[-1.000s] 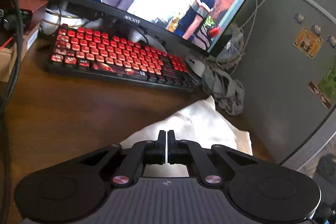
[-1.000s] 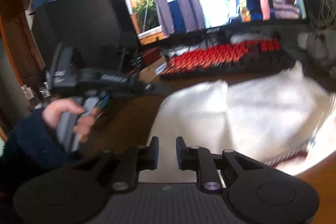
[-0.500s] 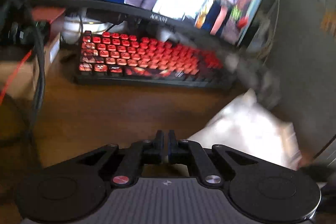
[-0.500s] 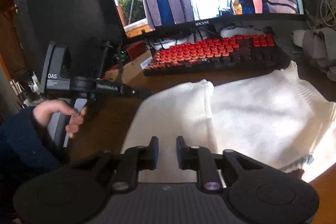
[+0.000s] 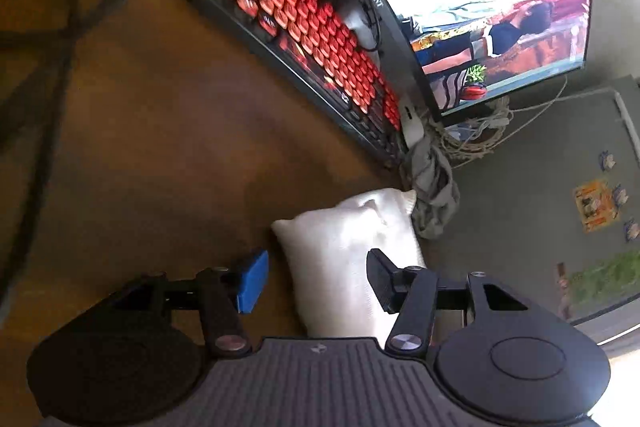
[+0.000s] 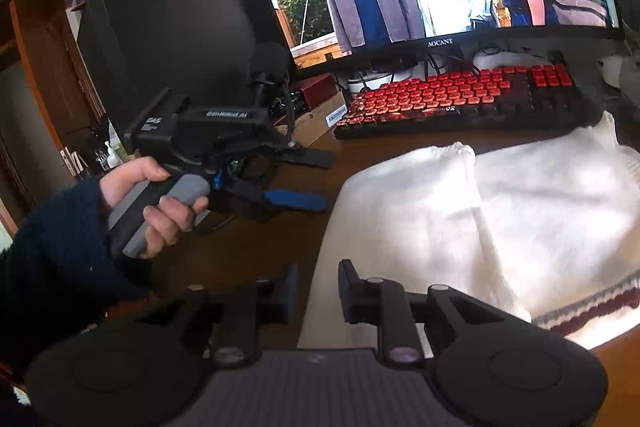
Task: Fold clothes
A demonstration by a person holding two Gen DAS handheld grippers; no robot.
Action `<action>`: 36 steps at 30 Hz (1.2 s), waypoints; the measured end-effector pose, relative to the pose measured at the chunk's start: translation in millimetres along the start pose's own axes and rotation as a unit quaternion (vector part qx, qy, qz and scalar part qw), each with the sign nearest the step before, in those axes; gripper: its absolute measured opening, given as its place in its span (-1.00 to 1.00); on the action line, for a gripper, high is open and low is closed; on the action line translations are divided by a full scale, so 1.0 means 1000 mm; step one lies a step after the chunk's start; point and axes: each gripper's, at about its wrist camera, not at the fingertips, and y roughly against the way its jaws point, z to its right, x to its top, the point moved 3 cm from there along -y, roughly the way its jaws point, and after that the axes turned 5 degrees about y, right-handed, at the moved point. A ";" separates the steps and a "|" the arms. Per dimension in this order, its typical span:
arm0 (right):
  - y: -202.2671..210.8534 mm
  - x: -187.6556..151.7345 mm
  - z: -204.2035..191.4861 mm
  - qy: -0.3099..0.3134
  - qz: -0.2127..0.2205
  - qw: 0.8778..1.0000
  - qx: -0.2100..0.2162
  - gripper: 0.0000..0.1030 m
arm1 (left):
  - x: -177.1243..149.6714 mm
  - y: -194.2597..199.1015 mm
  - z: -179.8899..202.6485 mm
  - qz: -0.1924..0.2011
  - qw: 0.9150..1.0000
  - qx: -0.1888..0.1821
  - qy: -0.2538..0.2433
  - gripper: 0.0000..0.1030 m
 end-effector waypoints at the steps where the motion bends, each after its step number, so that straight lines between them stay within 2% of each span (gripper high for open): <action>1: 0.000 -0.002 0.001 -0.004 0.000 1.000 0.001 -0.60 | 0.003 -0.004 0.001 -0.002 1.000 -0.003 0.009 0.03; 3: -0.001 -0.005 0.002 -0.010 0.001 1.000 0.005 -0.60 | 0.010 -0.014 0.007 0.001 1.000 0.008 0.000 -0.02; 5: -0.001 -0.006 0.002 -0.008 0.001 1.000 0.006 -0.60 | 0.014 -0.023 0.012 0.003 1.000 0.017 -0.015 -0.22; 7: -0.003 -0.006 0.003 -0.007 -0.001 1.000 0.006 -0.61 | 0.013 -0.028 0.015 0.017 0.998 0.045 -0.043 -0.57; 9: -0.005 -0.007 0.003 -0.009 -0.002 1.000 0.006 -0.61 | 0.008 -0.027 0.019 0.040 0.994 0.052 -0.092 -0.64; 10: -0.005 -0.008 0.003 -0.009 -0.002 1.000 0.006 -0.61 | 0.005 -0.027 0.021 0.051 0.990 0.056 -0.117 -0.67; 12: -0.006 -0.008 0.003 -0.004 -0.002 1.000 0.007 -0.61 | -0.002 -0.026 0.029 0.086 0.977 0.076 -0.179 -0.71; 14: -0.006 -0.009 0.003 -0.007 0.001 1.000 0.009 -0.61 | 0.000 -0.021 0.034 0.115 0.972 0.079 -0.191 -1.00; 19: 0.000 -0.007 0.004 -0.012 0.009 1.000 0.011 -0.61 | 0.005 -0.006 0.047 0.186 0.953 0.088 -0.222 -0.99; 22: 0.010 -0.004 0.006 -0.006 0.023 1.000 -0.001 -0.59 | -0.010 -0.015 0.079 0.149 0.948 0.054 -0.276 -0.91; 25: 0.023 -0.002 0.013 -0.002 0.044 0.999 -0.024 -0.59 | -0.033 -0.037 0.107 0.085 0.939 0.032 -0.331 -0.84; 29: 0.031 -0.006 0.030 -0.014 0.045 0.997 -0.065 -0.57 | -0.053 -0.077 0.116 0.034 0.919 0.070 -0.387 -0.85; 32: 0.028 -0.017 0.040 -0.027 0.028 0.997 -0.066 -0.56 | -0.054 -0.102 0.105 0.033 0.905 0.122 -0.406 -0.96; 33: 0.029 -0.019 0.040 -0.024 0.031 0.997 -0.067 -0.57 | -0.052 -0.105 0.101 0.039 0.902 0.119 -0.413 -0.96; 36: 0.033 -0.024 0.042 -0.034 0.037 0.997 -0.062 -0.57 | -0.041 -0.107 0.095 0.044 0.916 0.096 -0.386 -0.96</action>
